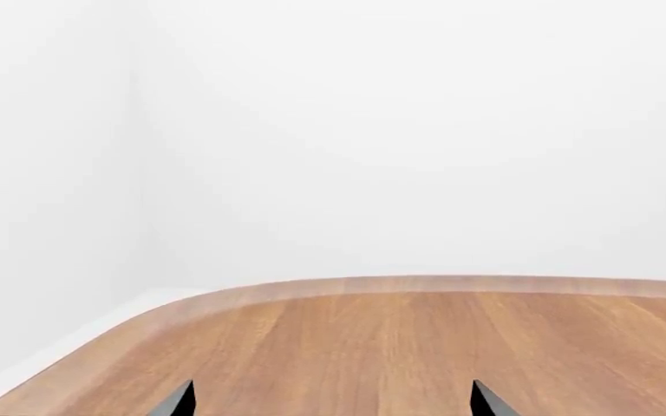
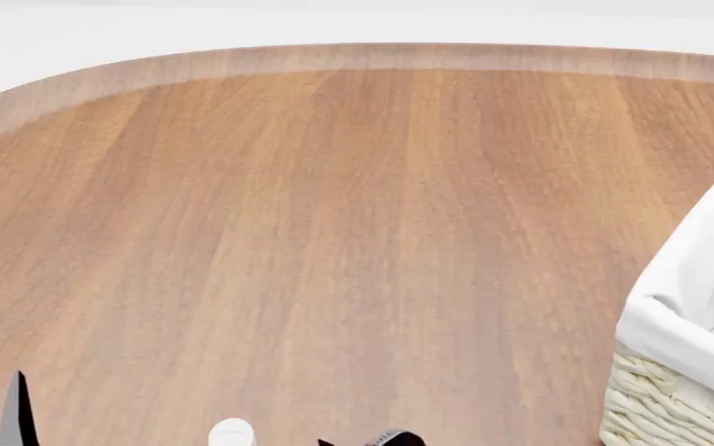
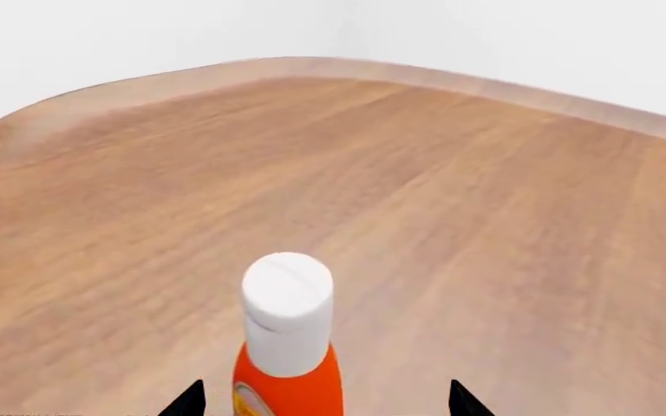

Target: Pick up the ketchup, and put it in the basket.

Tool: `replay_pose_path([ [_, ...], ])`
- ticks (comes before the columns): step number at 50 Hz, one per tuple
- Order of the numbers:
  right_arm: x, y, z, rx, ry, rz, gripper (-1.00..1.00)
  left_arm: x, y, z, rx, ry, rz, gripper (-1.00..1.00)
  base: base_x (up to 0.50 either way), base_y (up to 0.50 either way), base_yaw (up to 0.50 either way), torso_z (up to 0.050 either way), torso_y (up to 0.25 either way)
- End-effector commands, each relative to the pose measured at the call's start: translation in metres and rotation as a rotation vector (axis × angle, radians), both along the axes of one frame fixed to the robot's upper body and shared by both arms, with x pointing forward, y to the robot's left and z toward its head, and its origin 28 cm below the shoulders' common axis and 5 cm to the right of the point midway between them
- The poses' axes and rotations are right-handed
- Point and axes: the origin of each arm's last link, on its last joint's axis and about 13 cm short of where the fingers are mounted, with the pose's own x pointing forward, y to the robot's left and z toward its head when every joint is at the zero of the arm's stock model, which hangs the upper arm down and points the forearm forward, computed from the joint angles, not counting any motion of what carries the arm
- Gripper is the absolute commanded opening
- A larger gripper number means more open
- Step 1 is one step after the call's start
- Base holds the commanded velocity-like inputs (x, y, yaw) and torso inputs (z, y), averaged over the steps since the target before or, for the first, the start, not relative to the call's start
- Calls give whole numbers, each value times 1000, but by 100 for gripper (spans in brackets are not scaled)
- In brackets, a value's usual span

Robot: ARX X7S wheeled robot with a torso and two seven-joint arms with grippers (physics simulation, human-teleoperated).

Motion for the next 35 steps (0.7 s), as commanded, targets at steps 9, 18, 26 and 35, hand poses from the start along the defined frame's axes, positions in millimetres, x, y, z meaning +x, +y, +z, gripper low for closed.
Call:
replay_pose_path([
  [9, 18, 11, -6, -37, 28, 33, 100, 2, 5, -2, -5, -2, 26, 100, 0, 0, 0, 0, 0],
  [18, 21, 13, -4, -45, 30, 35, 100, 2, 5, 0, -6, -6, 25, 100, 0, 0, 0, 0, 0],
  [26, 22, 16, -5, -56, 30, 51, 100, 6, 7, -2, -11, -8, 28, 100, 0, 0, 0, 0, 0],
  [35, 30, 22, -1, -69, 34, 66, 100, 5, 9, -1, -18, -12, 36, 100, 0, 0, 0, 0, 0],
])
